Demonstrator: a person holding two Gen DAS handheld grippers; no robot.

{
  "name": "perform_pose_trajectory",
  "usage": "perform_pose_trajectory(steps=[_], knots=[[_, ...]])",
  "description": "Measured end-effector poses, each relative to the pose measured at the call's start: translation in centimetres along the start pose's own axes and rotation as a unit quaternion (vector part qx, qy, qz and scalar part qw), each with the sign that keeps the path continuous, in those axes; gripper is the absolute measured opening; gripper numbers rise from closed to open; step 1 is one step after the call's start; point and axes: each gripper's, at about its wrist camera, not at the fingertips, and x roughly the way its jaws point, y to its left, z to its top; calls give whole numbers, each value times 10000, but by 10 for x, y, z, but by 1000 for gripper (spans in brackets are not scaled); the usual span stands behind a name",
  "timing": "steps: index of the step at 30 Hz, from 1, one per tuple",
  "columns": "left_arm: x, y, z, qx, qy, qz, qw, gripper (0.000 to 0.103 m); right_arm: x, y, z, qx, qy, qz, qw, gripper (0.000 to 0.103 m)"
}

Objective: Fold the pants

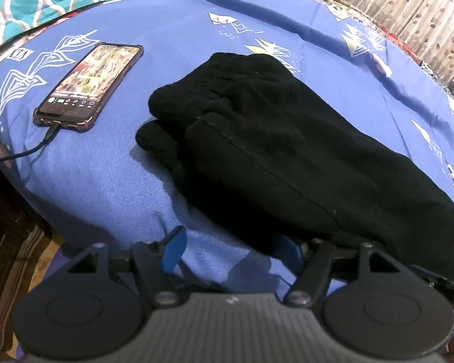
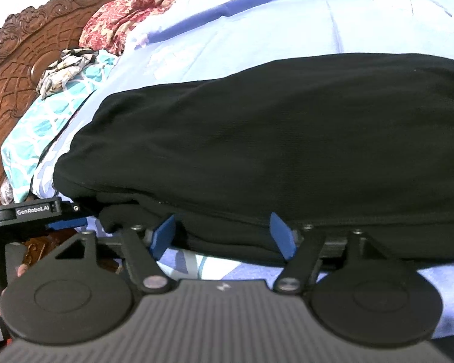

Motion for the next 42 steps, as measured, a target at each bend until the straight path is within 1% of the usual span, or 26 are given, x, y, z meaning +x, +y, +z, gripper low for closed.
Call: perform_pose_trajectory(steps=[4, 8, 10, 18, 24, 26, 28, 30, 31, 32, 34, 37, 39, 40, 42], knots=[[1, -5, 0, 58, -14, 136, 9999, 69, 0, -2, 0, 39, -10, 78, 10000, 73], [2, -10, 0, 170, -46, 341, 9993, 75, 0, -6, 1, 111, -16, 180, 9998, 74], [2, -12, 0, 209, -52, 407, 9989, 76, 0, -6, 1, 107, -15, 197, 9997, 74], [3, -10, 2, 209, 12, 426, 9989, 77, -1, -12, 1, 111, -6, 294, 9995, 74], [6, -7, 3, 182, 64, 422, 9989, 81, -2, -13, 1, 115, -6, 332, 9994, 74], [4, 0, 6, 85, 84, 254, 9996, 81, -2, -13, 1, 107, -3, 330, 9994, 74], [-3, 12, 8, -133, 2, -160, 9998, 81, -3, -13, 1, 59, 14, 321, 9995, 74], [-14, 28, 11, -441, -179, -583, 9972, 85, -2, -11, 1, 15, 23, 289, 9996, 73], [-17, 34, 12, -561, -256, -685, 9957, 91, -2, -11, 1, -1, 27, 273, 9996, 73], [-21, 42, 14, -710, -341, -796, 9937, 95, -1, -9, 1, -6, 28, 261, 9997, 73], [-23, 57, 19, -1047, -425, -1013, 9884, 96, 0, -8, 0, -2, 25, 237, 9997, 73], [-12, 78, 26, -1661, -265, -1302, 9771, 96, 1, -4, 0, -4, 21, 205, 9998, 73], [-1, 85, 30, -1902, -140, -1426, 9712, 98, 2, -3, 0, -1, 20, 193, 9998, 73], [3, 86, 32, -1986, -111, -1469, 9690, 101, 2, -1, 0, -17, 22, 180, 9998, 73], [7, 88, 37, -2058, -179, -1536, 9663, 103, 0, 7, 1, -185, 35, 30, 9998, 64]])
